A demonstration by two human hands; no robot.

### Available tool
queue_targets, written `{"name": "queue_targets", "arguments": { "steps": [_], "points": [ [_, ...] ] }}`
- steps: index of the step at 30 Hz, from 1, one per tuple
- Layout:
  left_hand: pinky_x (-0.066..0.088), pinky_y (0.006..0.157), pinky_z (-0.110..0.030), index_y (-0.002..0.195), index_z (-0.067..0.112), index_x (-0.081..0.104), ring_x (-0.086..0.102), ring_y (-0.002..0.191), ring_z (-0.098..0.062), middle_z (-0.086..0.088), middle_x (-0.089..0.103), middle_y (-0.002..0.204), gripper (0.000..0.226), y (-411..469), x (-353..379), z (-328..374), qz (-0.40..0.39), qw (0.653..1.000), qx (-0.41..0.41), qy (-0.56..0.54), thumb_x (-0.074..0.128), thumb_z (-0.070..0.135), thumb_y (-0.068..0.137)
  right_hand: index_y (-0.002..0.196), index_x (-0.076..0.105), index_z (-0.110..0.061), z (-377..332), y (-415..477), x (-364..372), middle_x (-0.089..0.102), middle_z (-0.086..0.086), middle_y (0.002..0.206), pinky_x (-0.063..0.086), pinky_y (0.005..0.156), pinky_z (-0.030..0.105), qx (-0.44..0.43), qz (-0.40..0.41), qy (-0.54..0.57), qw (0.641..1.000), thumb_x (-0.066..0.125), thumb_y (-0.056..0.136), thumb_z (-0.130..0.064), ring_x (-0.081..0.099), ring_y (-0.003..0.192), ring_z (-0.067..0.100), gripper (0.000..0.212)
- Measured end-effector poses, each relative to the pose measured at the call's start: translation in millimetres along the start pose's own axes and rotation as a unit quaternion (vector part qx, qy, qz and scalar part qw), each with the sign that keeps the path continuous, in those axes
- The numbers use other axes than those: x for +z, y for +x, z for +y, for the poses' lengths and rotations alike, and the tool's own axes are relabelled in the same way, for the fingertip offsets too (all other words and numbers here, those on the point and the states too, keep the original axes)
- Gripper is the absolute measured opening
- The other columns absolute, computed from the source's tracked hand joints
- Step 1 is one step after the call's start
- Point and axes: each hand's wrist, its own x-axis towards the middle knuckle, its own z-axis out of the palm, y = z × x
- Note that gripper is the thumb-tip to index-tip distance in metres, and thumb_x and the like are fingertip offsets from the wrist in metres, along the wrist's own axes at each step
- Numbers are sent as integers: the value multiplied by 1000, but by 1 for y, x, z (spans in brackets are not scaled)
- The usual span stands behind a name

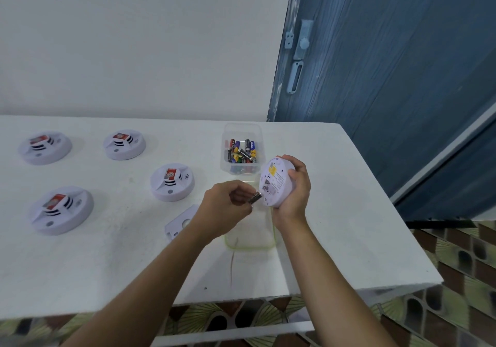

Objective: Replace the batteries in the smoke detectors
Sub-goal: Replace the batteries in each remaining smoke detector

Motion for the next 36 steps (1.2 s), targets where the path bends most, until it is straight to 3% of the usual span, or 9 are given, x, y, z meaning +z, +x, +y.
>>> {"name": "queue_targets", "arguments": {
  "steps": [3,6,8,13,19,25,28,33,36],
  "points": [
    [52,84,-18,90,23,70,67,84,-3,13,72,89,29,2,-6,-12,-27,994,27,104,66,1,72,90,71,-23,-2,2,-4,65,9,109,46,87,42,13,7,17,1000,59,56,-37,59,106,29,38],
    [40,74,-3,98,22,71,60,86,-7,10,70,94,31,2,-7,-22,-67,978,38,192,66,3,74,89,72,-25,-3,4,-6,64,10,112,46,85,41,30,1,34,999,59,61,-32,58,107,30,32],
    [35,71,-5,104,19,71,57,89,-10,6,69,98,32,3,-6,-26,-63,970,51,228,66,4,76,92,71,-22,-2,4,-5,64,12,111,46,83,38,48,-7,49,998,53,68,-26,58,105,30,30],
    [35,73,-17,104,14,71,60,94,-19,-1,70,98,27,9,-6,-27,-45,965,96,240,70,4,78,96,67,-16,-3,3,0,62,15,111,50,76,32,66,-30,60,996,49,70,-25,60,99,28,33],
    [35,71,-1,99,15,72,63,88,-11,7,70,90,17,16,-11,-20,-3,973,120,199,68,9,84,99,65,-16,-2,4,4,64,15,109,51,71,30,80,-27,62,994,48,71,-28,61,95,28,35],
    [35,72,1,97,20,71,61,84,-2,17,65,84,13,46,-14,7,48,977,119,168,63,15,88,101,64,-16,-7,17,9,66,7,98,52,68,27,84,-4,69,994,48,72,-31,64,87,22,37],
    [35,70,4,101,16,71,60,82,-4,9,70,91,19,72,-12,13,60,976,120,173,59,11,88,101,66,-17,-11,25,13,66,5,97,52,68,28,85,16,74,994,48,73,-33,64,87,21,36],
    [41,75,-15,108,10,70,64,95,-20,-2,70,109,30,125,-8,14,27,963,108,247,53,-3,87,102,66,-19,-15,41,14,65,5,102,54,67,28,85,33,80,993,49,72,-34,63,92,22,38],
    [43,72,-23,105,9,70,59,87,-18,-5,68,111,29,151,-7,13,-18,940,94,327,54,-4,86,103,67,-19,-17,49,13,65,6,103,52,71,30,85,39,77,993,48,72,-34,62,95,24,38]
  ]
}}
